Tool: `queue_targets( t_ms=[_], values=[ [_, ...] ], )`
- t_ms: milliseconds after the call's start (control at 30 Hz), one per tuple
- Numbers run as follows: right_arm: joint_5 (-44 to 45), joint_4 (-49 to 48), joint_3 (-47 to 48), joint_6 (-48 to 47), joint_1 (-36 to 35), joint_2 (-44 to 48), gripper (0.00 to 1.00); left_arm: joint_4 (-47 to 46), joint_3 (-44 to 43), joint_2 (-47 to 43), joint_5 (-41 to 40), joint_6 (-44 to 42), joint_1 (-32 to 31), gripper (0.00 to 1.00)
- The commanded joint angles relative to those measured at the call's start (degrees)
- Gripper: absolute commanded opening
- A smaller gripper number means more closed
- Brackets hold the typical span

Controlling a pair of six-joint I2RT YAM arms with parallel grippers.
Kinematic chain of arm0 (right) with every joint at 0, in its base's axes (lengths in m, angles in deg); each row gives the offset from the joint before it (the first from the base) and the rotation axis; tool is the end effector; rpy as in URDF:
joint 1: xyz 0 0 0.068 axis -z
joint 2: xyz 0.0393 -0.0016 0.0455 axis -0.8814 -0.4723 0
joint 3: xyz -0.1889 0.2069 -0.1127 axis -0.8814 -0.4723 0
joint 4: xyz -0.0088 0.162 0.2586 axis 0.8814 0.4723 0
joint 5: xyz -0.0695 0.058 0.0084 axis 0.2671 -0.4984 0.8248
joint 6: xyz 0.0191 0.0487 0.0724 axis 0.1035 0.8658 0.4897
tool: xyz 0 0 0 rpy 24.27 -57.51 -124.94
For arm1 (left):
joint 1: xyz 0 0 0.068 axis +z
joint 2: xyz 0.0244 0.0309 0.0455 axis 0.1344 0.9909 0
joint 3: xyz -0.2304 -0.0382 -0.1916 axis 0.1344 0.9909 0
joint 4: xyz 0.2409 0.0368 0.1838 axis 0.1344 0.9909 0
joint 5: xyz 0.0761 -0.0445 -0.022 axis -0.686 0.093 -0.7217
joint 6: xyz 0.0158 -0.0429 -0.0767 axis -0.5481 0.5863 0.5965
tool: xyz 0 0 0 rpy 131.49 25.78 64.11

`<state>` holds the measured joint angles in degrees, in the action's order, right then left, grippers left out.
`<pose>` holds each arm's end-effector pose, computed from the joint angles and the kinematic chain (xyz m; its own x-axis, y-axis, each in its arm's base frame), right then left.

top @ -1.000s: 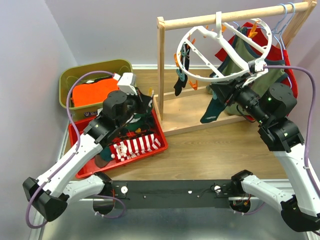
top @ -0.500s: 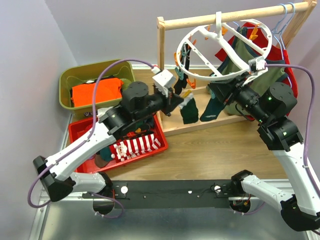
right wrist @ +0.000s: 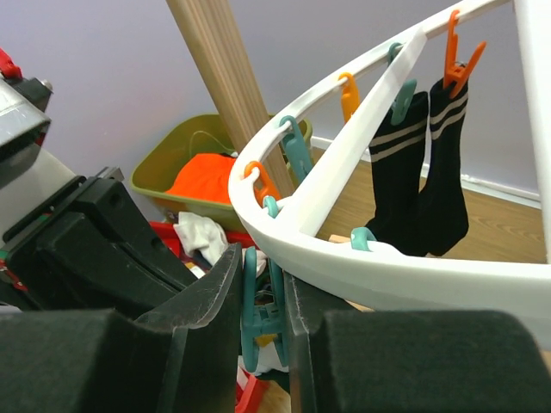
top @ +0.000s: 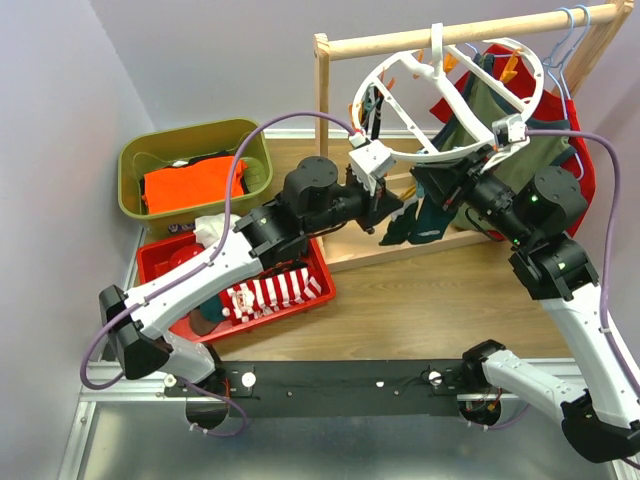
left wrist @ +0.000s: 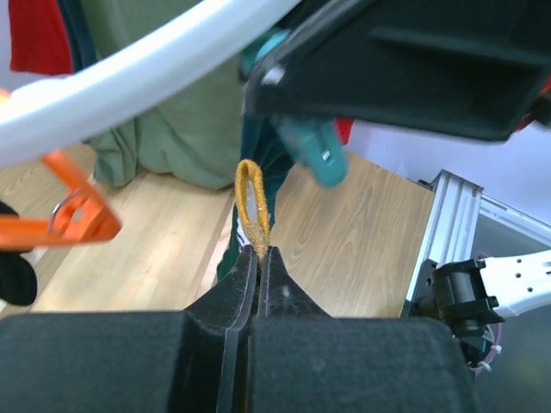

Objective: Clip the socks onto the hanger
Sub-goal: Clamp the sock onto the hanger.

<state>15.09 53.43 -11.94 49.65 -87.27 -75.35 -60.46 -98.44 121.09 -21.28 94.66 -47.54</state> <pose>0.2115 0.1234 0.5195 -0.1057 0.2457 -0.9636 -0.6427 0.7225 0.2547 0.2228 -0.3437 0.4672 -0.2385 -0.0021 -0.9711 0.8718 0.4401 -0.2151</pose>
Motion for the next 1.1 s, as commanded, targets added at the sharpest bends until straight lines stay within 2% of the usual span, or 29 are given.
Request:
queue_targets(
  t_ms=[0, 433, 633, 900, 1067],
  values=[
    [-3.8, -0.6, -1.9, 0.0, -0.7, 0.0, 0.22, -1.1, -3.5, 1.1, 3.0, -1.7, -0.5, 0.00],
    [-4.3, -2.6, -4.0, -2.1, -0.7, 0.6, 0.22, 4.2, -6.8, 3.6, 7.6, -4.2, -0.7, 0.00],
    [-4.3, -2.6, -4.1, -2.8, -0.7, 0.8, 0.22, 7.4, -8.5, 4.5, 6.5, -5.8, -0.7, 0.00],
    [-4.9, -2.9, -5.0, -3.4, -0.7, 1.2, 0.22, 4.7, -7.1, 3.2, 7.8, -6.5, -0.6, 0.00],
    [-5.9, -3.3, -5.6, -3.8, -0.7, 1.5, 0.22, 2.7, -5.4, 2.7, 14.3, -7.7, 0.2, 0.00]
  ],
)
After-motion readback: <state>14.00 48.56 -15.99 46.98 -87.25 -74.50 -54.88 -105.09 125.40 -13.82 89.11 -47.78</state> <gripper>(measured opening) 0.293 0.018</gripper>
